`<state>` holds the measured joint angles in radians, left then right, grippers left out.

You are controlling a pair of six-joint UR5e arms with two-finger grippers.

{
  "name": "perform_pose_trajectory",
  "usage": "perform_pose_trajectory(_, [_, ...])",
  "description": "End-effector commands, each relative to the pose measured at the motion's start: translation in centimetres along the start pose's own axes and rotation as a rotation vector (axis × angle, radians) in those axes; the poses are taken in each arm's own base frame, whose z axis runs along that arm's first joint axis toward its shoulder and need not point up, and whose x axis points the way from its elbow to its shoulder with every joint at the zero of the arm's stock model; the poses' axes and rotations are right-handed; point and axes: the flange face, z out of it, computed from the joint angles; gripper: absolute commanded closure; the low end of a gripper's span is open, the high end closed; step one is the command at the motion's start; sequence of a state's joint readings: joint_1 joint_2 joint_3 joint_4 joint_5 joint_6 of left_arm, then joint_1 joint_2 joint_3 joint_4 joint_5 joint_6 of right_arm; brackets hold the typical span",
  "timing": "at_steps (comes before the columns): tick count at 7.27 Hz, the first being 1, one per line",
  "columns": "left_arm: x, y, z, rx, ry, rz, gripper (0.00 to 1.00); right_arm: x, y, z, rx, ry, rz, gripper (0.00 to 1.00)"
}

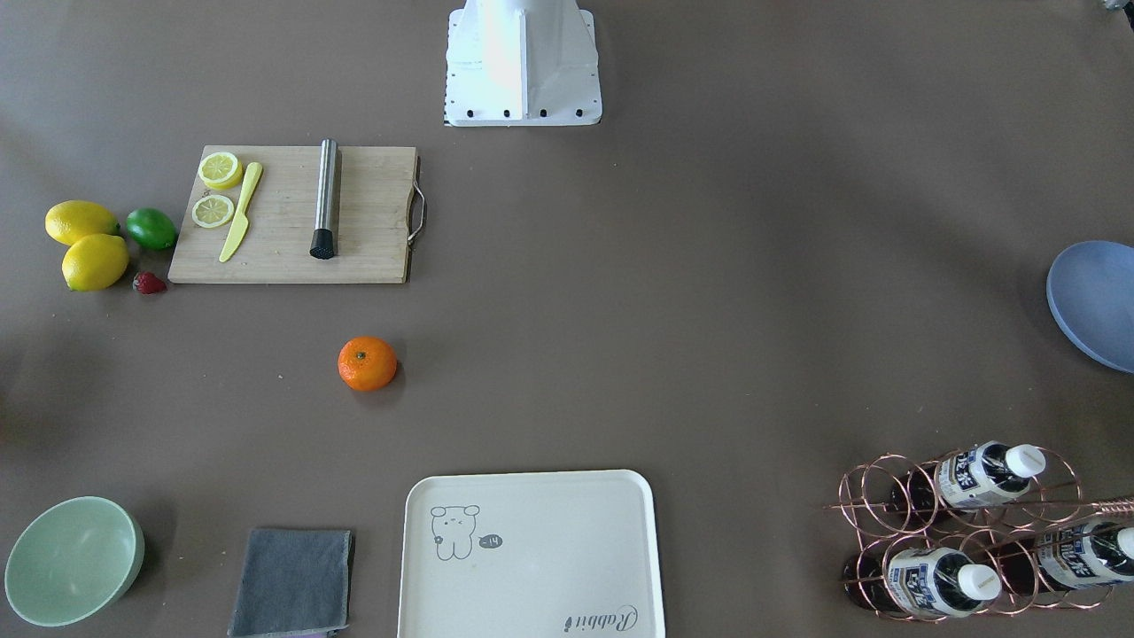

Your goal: Pick orange to plate

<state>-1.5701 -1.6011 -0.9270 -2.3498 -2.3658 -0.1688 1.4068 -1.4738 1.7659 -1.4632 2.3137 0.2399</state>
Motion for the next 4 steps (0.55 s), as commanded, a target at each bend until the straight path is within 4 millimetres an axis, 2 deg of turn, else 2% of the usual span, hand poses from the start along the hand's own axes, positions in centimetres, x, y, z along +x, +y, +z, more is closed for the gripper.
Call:
perform_pose_trajectory(1, [-0.6,1.7,1.7,-0.056,0.057,-0.028,0.02,-0.4,-0.4,-0.4,0.010,0.000,-0.009,0.00])
perform_pose_trajectory(3, [-0.7,2.7,2.3,-0.081,0.094,-0.045,0.02,-0.9,-2.0,-0.5,0.018,0.004,-0.016,0.00])
perform_pose_trajectory(4, [-0.7,2.9,2.6,-0.089,0.095,-0.047,0.02,-1.0,-2.1,-0.6,0.021,0.003,-0.019,0.00])
